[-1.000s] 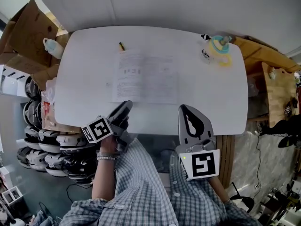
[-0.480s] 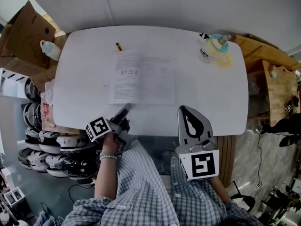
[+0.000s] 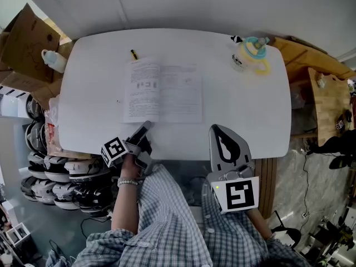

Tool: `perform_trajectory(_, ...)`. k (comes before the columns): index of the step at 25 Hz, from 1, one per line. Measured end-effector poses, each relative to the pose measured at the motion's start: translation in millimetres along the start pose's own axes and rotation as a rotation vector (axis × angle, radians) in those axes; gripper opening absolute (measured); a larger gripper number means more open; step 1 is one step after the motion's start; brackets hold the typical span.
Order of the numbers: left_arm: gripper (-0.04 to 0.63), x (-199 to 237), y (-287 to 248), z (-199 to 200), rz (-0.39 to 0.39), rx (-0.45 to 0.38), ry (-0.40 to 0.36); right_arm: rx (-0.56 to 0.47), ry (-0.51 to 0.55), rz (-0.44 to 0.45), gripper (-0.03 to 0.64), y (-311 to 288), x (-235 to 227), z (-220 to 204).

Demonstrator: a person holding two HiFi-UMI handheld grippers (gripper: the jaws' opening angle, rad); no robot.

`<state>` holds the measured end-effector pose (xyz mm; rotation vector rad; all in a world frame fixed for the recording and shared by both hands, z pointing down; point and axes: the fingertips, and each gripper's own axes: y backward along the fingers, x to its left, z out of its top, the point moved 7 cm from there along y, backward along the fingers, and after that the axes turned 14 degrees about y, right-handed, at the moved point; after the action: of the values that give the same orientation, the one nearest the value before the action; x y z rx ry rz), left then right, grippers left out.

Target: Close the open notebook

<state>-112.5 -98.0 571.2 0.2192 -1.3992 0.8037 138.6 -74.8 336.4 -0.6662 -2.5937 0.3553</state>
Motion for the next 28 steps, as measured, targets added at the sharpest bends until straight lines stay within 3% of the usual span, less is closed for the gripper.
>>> perform_trajectory(15,0.179,10.9,-10.0,12.3,-0.037,-0.056,0.085,0.032,-0.020,0.001,0.012,-1.4,-2.1,-3.7)
perform_trajectory(22,0.178,12.3,-16.1,21.1,-0.076,-0.043,0.130,0.047,-0.005,-0.002,0.012,-1.1,-1.6,-5.7)
perform_trajectory(28,0.169,14.0,-19.0,28.5,-0.055,-0.047,0.123,0.036,-0.003,-0.017,0.012,0.2,-1.7,-4.7)
